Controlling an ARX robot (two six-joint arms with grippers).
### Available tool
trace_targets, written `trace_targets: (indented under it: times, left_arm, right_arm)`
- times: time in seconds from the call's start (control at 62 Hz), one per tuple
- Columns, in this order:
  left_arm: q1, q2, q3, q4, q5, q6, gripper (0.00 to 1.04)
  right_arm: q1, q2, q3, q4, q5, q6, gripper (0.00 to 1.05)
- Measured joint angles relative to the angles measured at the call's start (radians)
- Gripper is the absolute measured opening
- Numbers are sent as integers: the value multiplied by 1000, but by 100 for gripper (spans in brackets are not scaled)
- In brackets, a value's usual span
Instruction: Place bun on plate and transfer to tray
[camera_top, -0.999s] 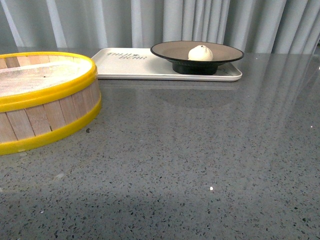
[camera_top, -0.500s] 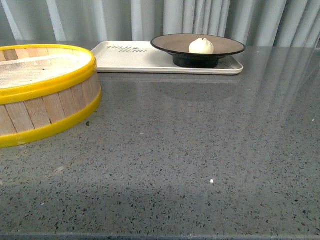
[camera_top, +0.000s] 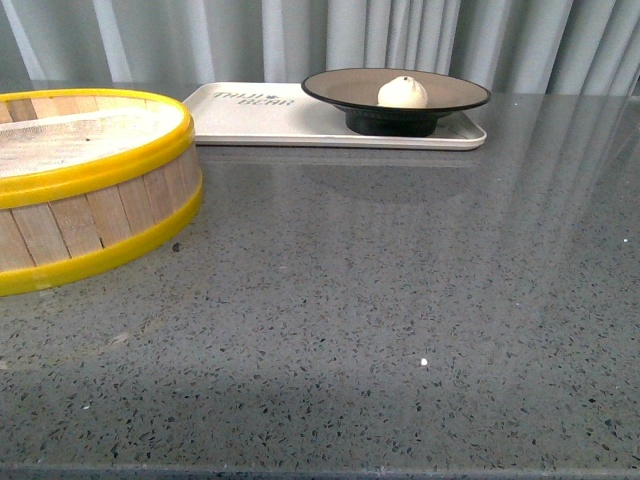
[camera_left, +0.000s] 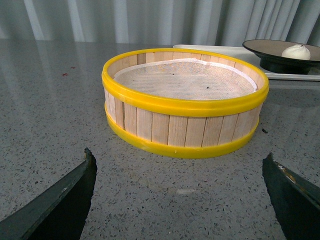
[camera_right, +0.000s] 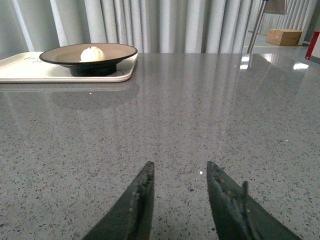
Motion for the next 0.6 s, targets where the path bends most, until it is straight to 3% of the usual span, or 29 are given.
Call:
trace_targets:
  times: [0.177,0.29,0.596]
  left_arm:
    - [0,0,0,0,0,0,98]
    - [0,0,0,0,0,0,98]
    - [0,0,0,0,0,0,98]
  right_arm:
    - [0,0,0,0,0,0,82]
    - [0,0,0,0,0,1,98]
    - [0,0,0,0,0,0,96]
